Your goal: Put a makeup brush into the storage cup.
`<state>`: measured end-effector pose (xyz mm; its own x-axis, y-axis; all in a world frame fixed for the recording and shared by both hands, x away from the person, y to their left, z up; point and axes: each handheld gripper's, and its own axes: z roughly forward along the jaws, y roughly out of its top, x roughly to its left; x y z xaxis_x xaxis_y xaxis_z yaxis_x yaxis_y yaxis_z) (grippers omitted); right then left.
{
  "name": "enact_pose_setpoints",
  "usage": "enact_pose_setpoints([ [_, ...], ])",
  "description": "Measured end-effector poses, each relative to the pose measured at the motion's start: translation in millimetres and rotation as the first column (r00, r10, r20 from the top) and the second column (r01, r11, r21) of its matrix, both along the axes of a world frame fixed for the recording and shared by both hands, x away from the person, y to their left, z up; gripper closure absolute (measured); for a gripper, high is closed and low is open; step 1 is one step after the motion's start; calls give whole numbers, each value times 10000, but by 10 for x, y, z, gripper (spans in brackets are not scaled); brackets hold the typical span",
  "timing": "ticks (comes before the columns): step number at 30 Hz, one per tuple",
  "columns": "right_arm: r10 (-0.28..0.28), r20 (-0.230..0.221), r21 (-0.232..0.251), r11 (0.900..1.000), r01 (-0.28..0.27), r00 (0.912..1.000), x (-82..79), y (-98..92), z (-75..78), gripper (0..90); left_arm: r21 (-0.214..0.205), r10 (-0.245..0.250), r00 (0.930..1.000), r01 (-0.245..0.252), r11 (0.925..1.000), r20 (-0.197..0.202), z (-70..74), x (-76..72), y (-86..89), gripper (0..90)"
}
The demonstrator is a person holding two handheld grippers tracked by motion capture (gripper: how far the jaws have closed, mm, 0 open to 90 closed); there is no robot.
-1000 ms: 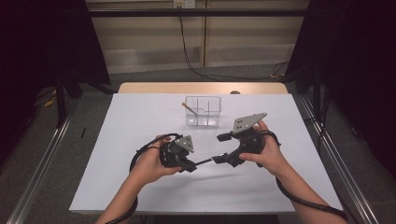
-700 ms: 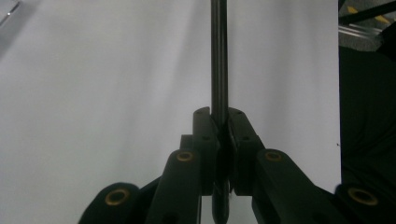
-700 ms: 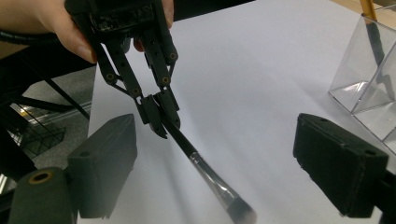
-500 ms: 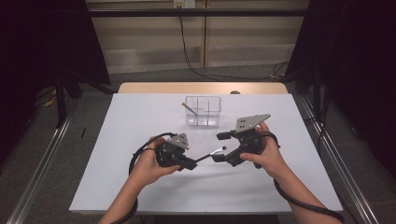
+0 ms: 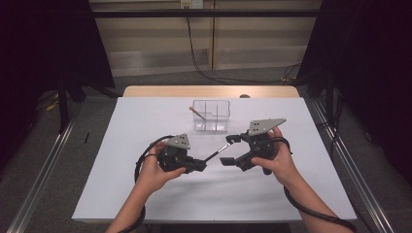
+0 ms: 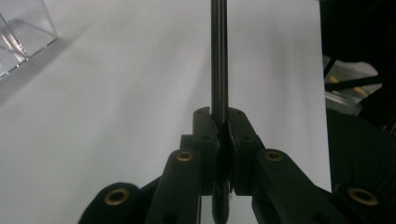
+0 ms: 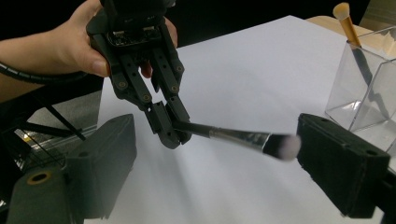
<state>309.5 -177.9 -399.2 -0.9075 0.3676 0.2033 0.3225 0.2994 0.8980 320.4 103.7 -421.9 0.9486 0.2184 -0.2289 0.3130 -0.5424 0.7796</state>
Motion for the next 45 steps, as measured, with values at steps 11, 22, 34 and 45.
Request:
enact_pose_setpoints([
  [11, -158, 18, 465, 9988, 157, 9999, 1, 20, 4, 193, -758, 294, 9996, -293, 9967, -4, -6, 6, -36, 838],
  [22, -138, -136, 536, 9985, 145, 9998, -4, 19, -18, 425, -1097, 519, 9986, -521, 9926, -48, -10, 13, -43, 839],
  [34, -397, -404, 598, 9973, 421, 9984, 24, 56, -6, 695, -1319, 455, 9988, -474, 9901, -172, -37, 10, -117, 838],
  [45, -550, -705, 868, 9944, 610, 9960, 45, 69, 22, 762, -1258, 370, 9992, -388, 9913, -163, -65, 1, -212, 838],
])
